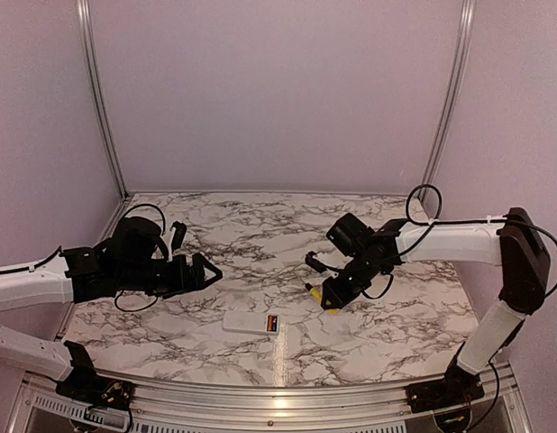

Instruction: Unload the batteries from the remote control

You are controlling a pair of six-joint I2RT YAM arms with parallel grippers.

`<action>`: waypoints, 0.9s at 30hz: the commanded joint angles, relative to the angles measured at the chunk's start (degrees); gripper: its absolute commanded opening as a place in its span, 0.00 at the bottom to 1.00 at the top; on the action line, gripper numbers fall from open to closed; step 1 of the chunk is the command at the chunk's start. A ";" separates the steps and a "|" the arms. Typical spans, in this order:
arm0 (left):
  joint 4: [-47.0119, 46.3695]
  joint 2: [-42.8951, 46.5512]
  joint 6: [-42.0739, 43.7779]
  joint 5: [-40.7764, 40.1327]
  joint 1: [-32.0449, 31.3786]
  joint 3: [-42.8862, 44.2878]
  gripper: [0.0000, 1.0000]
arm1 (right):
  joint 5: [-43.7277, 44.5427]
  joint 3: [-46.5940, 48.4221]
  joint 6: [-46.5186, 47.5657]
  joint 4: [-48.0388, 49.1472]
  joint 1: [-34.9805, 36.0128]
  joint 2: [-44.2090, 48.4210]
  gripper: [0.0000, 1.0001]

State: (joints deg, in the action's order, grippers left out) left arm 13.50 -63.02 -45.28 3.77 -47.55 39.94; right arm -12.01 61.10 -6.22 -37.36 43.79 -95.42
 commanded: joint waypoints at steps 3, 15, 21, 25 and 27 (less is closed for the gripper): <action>-6.32 2.15 1.09 11.33 1.38 1.12 0.92 | -9.72 5.44 2.73 -0.05 0.85 6.77 0.00; -14.60 -10.82 -1.04 25.72 1.57 11.72 0.75 | -6.42 13.59 5.21 -2.47 9.57 8.61 0.00; -15.76 -15.24 -2.51 29.14 1.58 14.61 0.65 | -3.69 15.70 4.79 -1.97 13.03 8.41 0.00; -14.82 -16.42 -2.00 29.36 1.63 15.51 0.56 | -2.09 16.44 5.20 -2.52 14.18 8.23 0.00; -14.82 -16.95 -1.93 29.52 1.59 15.68 0.52 | -1.82 16.36 5.30 -2.54 14.37 8.31 0.00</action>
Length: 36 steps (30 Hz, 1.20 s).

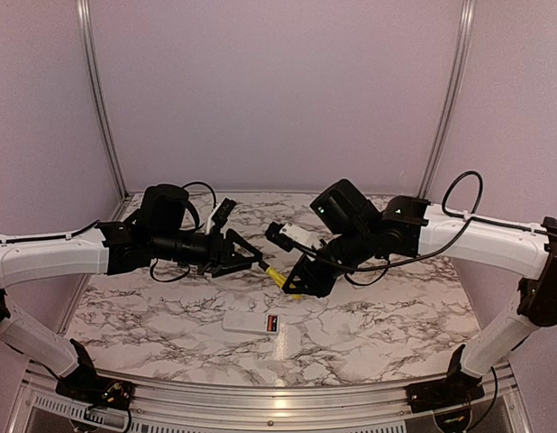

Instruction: Unload the batteries from the remote control

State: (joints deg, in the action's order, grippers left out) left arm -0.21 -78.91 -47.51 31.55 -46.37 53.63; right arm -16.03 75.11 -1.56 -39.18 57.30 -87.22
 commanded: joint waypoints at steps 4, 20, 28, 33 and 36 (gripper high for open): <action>-1.20 -1.88 0.42 1.93 0.40 2.33 0.43 | 2.36 2.08 0.69 -0.90 0.97 0.21 0.00; -1.05 -3.24 0.80 1.01 0.40 3.00 0.16 | 2.43 1.76 0.86 -0.81 1.00 0.48 0.00; -4.05 -2.30 -0.94 1.58 0.40 1.44 0.00 | 3.30 1.99 0.41 0.18 1.00 0.32 0.00; -4.74 -0.88 -1.45 1.30 0.40 0.48 0.00 | 3.94 1.96 -1.04 1.40 0.97 0.64 0.05; -4.80 -0.31 -1.45 1.21 0.40 0.28 0.00 | 4.21 2.01 -1.83 1.94 0.98 0.73 0.19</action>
State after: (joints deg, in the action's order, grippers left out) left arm -3.27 -81.23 -49.12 33.50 -46.33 54.87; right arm -12.93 75.20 -1.23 -39.35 57.87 -87.15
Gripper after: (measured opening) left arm 0.034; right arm 0.136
